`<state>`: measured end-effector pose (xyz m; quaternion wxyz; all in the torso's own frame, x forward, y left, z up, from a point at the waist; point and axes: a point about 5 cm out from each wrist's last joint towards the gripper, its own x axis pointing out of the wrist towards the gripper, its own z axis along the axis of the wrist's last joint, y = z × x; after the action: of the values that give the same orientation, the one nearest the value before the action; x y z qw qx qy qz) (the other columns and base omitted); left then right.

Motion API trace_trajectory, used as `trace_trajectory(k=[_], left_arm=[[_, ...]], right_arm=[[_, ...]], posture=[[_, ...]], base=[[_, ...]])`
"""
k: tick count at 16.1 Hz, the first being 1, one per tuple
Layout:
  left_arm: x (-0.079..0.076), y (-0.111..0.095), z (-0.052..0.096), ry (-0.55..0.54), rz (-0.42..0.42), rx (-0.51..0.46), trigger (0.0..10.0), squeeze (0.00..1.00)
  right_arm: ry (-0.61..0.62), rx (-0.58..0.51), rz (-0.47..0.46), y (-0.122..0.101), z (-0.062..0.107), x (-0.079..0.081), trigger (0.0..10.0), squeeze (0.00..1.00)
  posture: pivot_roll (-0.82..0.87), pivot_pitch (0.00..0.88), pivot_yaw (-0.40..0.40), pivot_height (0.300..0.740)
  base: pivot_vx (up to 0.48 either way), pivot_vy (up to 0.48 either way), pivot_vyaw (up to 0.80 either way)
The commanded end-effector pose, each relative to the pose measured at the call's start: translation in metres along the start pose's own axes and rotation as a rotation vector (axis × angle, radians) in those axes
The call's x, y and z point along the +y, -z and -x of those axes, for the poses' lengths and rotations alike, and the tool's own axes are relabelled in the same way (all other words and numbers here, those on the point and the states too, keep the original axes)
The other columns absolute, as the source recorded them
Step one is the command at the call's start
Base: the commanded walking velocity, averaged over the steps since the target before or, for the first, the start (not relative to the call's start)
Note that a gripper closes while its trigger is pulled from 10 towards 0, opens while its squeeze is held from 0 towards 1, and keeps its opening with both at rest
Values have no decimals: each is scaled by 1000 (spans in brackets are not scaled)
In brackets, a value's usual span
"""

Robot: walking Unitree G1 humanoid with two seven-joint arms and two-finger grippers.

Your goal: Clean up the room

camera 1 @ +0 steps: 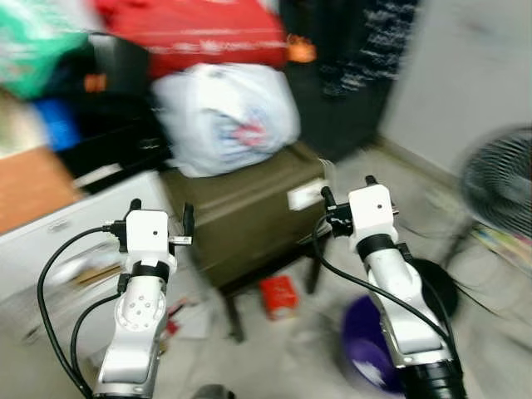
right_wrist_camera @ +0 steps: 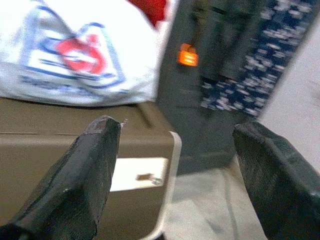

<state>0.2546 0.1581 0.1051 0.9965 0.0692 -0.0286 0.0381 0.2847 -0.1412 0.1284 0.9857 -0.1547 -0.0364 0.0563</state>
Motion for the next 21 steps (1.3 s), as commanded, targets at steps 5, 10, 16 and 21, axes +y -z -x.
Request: trace_trajectory(k=[5, 10, 16, 21], left_arm=[[0, -1, 1, -12, -19, 4, 10000, 0], [-1, -2, -1, -8, -28, -3, 10000, 0], [-1, -3, -2, -8, -26, -2, 10000, 0], [-4, -3, -1, 17, -18, -1, 10000, 0]], right_arm=[[1, -13, 2, -3, -5, -2, 10000, 0], [2, -20, 3, -4, -7, -2, 10000, 0], [8, -18, -4, -3, -6, -1, 10000, 0], [10, -17, -4, -2, -6, 0, 10000, 0]], posture=[[-88, 0, 15, 740], [-90, 0, 17, 740], [-91, 0, 22, 740], [-89, 0, 21, 740]], base=[[0, 0, 800], [0, 0, 800], [0, 0, 800], [0, 0, 800]])
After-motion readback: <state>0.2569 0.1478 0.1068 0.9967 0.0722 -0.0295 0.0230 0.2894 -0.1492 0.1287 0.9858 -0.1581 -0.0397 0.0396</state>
